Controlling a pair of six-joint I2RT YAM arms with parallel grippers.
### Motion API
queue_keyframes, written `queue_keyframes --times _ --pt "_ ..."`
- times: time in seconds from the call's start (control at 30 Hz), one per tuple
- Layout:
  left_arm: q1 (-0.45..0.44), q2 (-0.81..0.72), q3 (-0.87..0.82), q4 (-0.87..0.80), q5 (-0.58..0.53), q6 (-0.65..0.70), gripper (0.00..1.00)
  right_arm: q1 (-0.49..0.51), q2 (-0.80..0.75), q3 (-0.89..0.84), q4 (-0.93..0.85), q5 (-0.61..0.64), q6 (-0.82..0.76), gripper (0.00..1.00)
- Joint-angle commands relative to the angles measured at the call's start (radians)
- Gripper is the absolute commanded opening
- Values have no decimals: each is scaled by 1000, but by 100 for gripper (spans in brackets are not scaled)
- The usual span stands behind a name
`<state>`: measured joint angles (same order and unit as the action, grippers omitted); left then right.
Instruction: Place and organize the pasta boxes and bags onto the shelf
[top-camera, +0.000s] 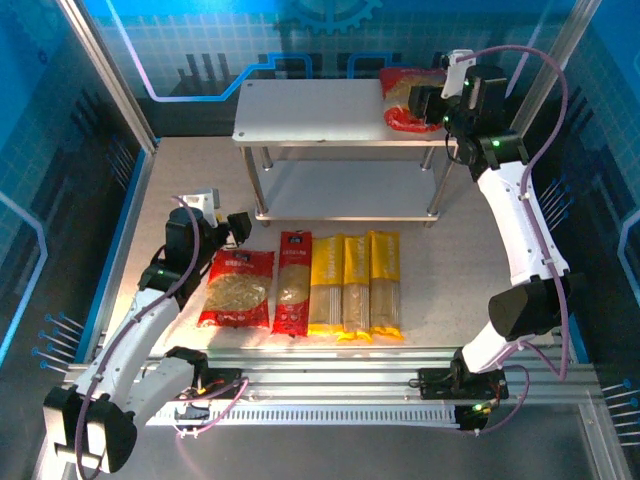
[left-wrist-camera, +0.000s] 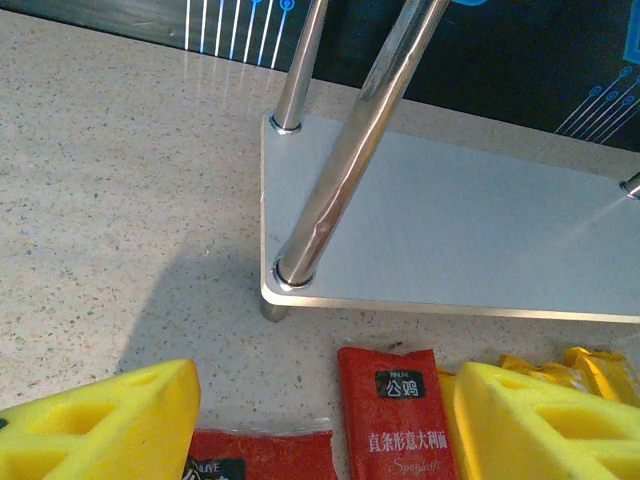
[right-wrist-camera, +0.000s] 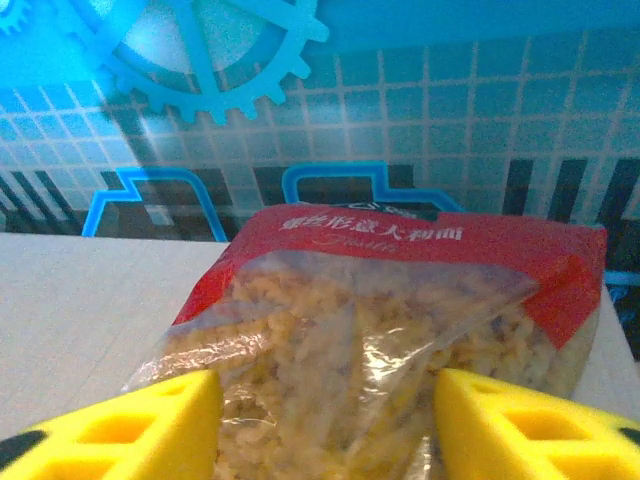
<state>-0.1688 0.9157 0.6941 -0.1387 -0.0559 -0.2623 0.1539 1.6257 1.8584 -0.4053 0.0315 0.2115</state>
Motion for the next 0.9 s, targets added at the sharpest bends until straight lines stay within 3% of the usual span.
queue_keyframes --times 0.0,0.37,0.43,0.6,0.67,0.87 --pt "-6 -11 33 -19 -10 11 69 -20 -26 -1 -20 -10 17 71" --pt "-6 -14 28 -12 -12 8 69 -22 -192 -54 -1 -89 70 82" --pt "-6 -12 28 -9 -11 8 69 -22 -200 -53 -26 -78 67 68" --pt "-6 -13 32 -13 -10 9 69 -40 -191 -47 -73 -76 71 12" --pt "-6 -14 33 -13 -10 11 69 -43 -170 -32 -96 -93 72 0" --pt "-6 -14 38 -16 -8 10 69 -43 -114 -9 -130 -95 67 0"
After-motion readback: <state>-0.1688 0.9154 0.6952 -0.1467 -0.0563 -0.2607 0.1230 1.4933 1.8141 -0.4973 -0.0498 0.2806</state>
